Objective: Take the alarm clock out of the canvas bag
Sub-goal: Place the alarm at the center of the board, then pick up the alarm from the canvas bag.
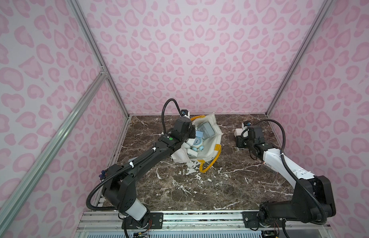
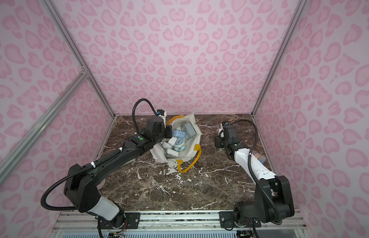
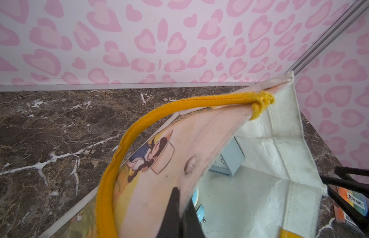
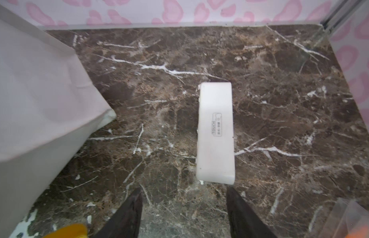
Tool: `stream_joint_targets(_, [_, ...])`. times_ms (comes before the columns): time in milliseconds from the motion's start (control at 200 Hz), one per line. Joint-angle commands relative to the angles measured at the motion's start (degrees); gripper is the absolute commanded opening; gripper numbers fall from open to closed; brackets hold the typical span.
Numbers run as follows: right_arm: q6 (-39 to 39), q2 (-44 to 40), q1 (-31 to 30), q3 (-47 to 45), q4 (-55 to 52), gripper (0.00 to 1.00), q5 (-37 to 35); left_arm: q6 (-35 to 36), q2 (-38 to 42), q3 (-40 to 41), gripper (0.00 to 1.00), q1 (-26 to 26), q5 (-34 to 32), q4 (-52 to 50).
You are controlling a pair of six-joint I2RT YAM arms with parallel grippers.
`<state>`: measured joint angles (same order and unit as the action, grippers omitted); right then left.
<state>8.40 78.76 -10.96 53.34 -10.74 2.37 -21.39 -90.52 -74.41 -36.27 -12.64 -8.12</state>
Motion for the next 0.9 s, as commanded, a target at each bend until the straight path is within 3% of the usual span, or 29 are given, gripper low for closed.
stream_joint_targets(0, [1.4, -1.9, -1.6, -0.4, 3.4, 0.65, 1.2, 0.0, 0.3, -0.7, 0.04, -0.2, -0.8, -1.2])
stream_joint_targets(405, [0.0, -9.2, -12.6, -1.8, 9.2, 0.66, 0.4, 1.0, -0.4, -2.2, 0.03, -0.5, -1.1, -1.3])
stream_joint_targets(895, [-4.0, -5.1, -27.5, -0.3, 8.4, 0.65, -1.9, 1.7, -0.4, -2.3, 0.03, -0.6, -1.4, -1.1])
